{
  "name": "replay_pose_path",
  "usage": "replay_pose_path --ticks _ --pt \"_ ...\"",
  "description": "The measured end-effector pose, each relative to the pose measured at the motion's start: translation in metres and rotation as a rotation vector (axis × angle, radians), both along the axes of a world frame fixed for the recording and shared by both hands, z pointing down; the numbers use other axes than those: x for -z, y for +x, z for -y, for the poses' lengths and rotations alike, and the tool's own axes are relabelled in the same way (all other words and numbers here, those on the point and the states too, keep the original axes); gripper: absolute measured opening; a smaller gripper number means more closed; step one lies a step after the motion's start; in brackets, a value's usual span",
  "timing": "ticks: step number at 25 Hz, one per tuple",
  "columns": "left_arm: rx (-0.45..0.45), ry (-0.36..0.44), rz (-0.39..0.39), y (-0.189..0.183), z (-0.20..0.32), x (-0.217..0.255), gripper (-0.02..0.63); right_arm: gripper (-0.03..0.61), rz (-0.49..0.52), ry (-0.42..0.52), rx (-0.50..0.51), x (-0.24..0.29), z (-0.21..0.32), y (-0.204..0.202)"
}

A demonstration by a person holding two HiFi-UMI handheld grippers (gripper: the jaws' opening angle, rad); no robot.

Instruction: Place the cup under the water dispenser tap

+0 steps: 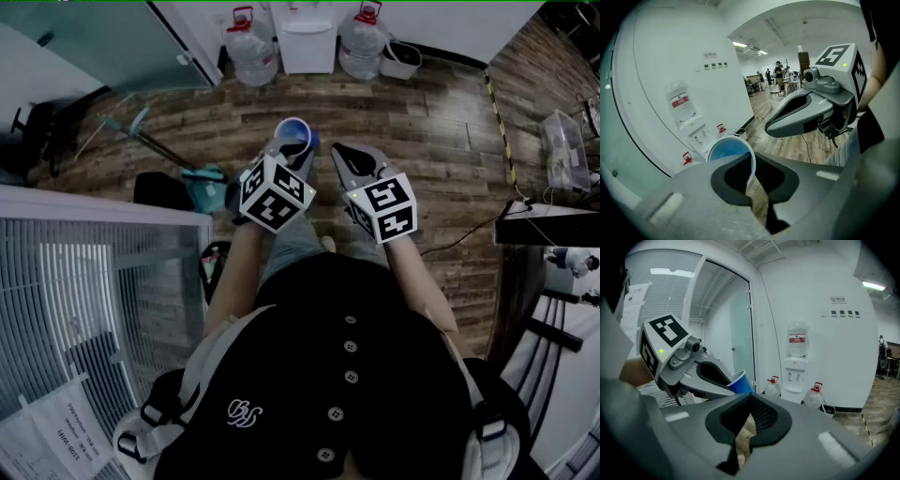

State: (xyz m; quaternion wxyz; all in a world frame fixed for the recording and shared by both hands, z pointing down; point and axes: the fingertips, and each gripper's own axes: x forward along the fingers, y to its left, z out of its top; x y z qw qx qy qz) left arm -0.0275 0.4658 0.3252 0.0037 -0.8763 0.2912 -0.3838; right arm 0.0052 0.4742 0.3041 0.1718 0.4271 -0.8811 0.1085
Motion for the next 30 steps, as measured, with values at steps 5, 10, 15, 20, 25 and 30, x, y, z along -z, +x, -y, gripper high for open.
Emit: replay_pose_path --ticks 5,10,15,20,25,30 --pt "0.013 0.012 0.027 -0.008 0.000 -0.002 0.020 0.000 -0.001 -0.005 0.002 -0.001 0.000 -0.003" --pt "0.020 0.020 0.033 -0.010 0.001 -0.002 0.020 0.000 -0.006 0.002 0.022 -0.001 -0.001 -0.007" --pt "0.020 0.019 0.031 -0.010 -0.002 -0.002 0.019 0.000 0.001 0.002 0.022 -0.001 -0.001 -0.006" --pt "0.008 0.029 0.023 -0.006 -0.005 0.000 0.020 0.000 0.042 0.012 -0.015 0.002 -0.001 0.000" --pt "0.020 0.022 0.018 -0.006 -0.002 -0.005 0.020 0.000 0.044 -0.031 0.009 -0.010 -0.008 -0.013" --pt "0.005 -0.003 0.025 -0.007 0.008 -0.013 0.020 0.000 0.061 -0.061 -0.002 -0.018 0.009 -0.017"
